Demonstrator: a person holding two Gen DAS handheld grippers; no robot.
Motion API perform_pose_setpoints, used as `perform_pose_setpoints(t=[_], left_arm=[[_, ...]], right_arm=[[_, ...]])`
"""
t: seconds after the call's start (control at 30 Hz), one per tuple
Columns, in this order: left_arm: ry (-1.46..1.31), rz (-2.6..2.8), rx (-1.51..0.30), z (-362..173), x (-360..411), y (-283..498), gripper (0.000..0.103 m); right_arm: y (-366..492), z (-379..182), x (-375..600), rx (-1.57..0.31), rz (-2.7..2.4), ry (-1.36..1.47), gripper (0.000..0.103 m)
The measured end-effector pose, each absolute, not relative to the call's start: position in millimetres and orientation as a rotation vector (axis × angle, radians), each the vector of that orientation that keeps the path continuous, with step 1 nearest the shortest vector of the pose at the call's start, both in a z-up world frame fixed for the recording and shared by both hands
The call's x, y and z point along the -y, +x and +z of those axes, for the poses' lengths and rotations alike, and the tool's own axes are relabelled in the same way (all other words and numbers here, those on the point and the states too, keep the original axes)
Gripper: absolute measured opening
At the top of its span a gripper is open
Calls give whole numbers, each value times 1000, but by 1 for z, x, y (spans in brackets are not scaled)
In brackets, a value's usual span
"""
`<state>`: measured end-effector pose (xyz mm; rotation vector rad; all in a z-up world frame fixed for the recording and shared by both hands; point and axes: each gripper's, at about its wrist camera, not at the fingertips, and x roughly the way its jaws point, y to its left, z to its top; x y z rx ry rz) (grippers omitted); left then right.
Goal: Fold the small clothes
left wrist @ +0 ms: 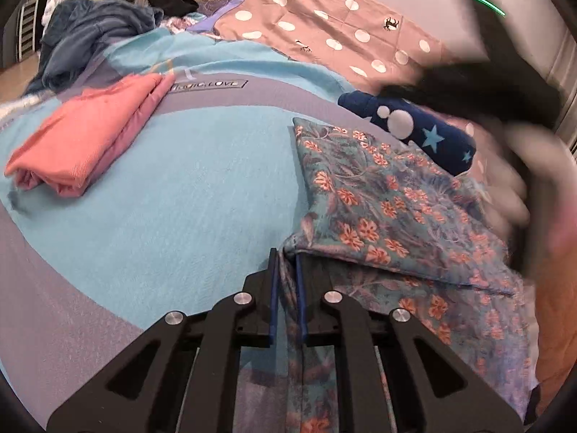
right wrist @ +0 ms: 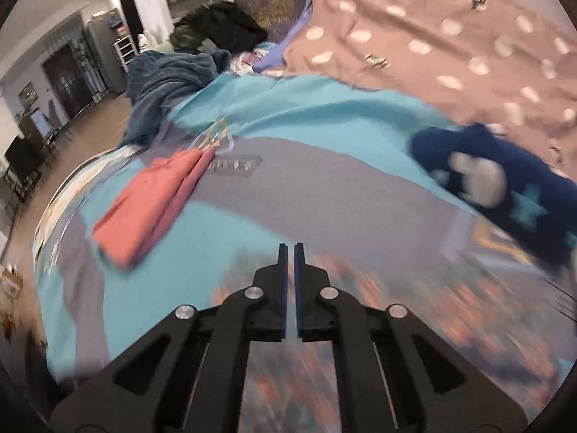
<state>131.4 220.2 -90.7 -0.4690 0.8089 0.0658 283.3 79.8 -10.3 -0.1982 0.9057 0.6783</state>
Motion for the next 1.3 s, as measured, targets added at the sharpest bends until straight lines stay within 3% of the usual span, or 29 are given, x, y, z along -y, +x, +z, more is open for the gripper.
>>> perform_pose_setpoints(t=[0.07, 0.27, 0.3, 0.4, 0.47, 0.6, 0.63, 0.7, 0.87, 1.0, 1.2, 1.3], left_arm=[[-516, 59, -811, -87, -226, 123, 11], [-479, -119, -698, -33, -207, 122, 10], [-439, -145, -716, -28, -194, 135, 10], [-342, -103, -846, -51, -172, 175, 11], [-330, -26, -983, -93, -169, 201, 11], [-328, -14, -920, -82, -164, 191, 12], [-318, -24, -921, -78, -160, 188, 12], [-260, -55, -891, -61, -142, 179, 16], [-195, -140, -818, -27, -94, 165, 39], [-167, -205, -825, -25, -53, 168, 47], [-173, -309, -826, -27, -14, 169, 52], [-152, -305, -830, -25, -7, 169, 53]], right_arm=[[251, -7, -24, -896, 661, -199, 21], [192, -46, 138, -1003, 420, -18, 24], [191, -61, 154, -1057, 378, 31, 20], [183, -86, 186, -1022, 387, 191, 14], [175, -84, 189, -998, 367, 215, 14], [150, -63, 221, -940, 365, 302, 16], [145, -59, 232, -907, 348, 330, 22], [132, -50, 291, -828, 242, 442, 36], [93, -66, 447, -752, -68, 778, 41], [60, -98, 539, -719, -252, 992, 41], [66, -126, 594, -708, -297, 1118, 52], [81, -141, 615, -695, -337, 1164, 51]])
